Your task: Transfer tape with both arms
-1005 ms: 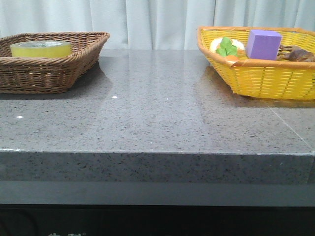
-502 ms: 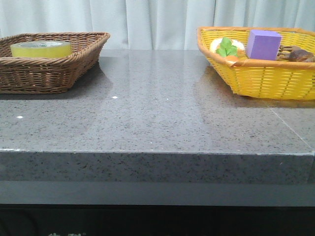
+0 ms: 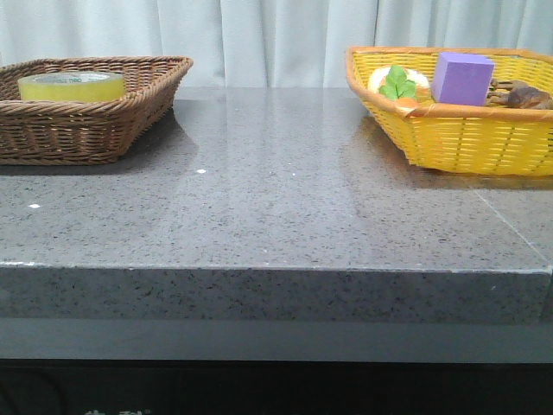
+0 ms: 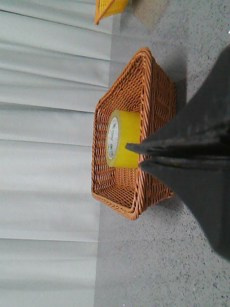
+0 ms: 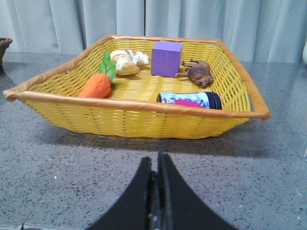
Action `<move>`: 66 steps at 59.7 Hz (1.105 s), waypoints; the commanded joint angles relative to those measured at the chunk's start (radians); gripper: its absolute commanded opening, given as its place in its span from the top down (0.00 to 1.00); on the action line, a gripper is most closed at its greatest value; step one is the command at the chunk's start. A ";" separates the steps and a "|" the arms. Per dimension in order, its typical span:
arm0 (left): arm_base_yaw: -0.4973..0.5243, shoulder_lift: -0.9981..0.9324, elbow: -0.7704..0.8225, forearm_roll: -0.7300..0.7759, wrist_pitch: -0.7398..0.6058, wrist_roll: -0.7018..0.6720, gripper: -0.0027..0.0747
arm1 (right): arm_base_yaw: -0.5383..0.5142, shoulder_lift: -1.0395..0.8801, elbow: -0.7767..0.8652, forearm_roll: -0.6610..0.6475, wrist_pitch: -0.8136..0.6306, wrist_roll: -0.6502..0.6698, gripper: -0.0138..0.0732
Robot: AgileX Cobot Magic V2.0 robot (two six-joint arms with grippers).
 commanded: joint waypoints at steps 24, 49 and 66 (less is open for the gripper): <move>-0.002 -0.017 0.008 0.001 -0.082 -0.009 0.99 | -0.007 -0.023 -0.007 -0.036 -0.102 0.139 0.92; -0.002 -0.017 0.008 0.001 -0.082 -0.009 0.99 | -0.007 -0.023 -0.007 -0.096 -0.188 0.139 0.92; -0.002 -0.017 0.008 0.001 -0.082 -0.009 0.99 | -0.038 -0.023 -0.007 -0.073 -0.193 0.143 0.92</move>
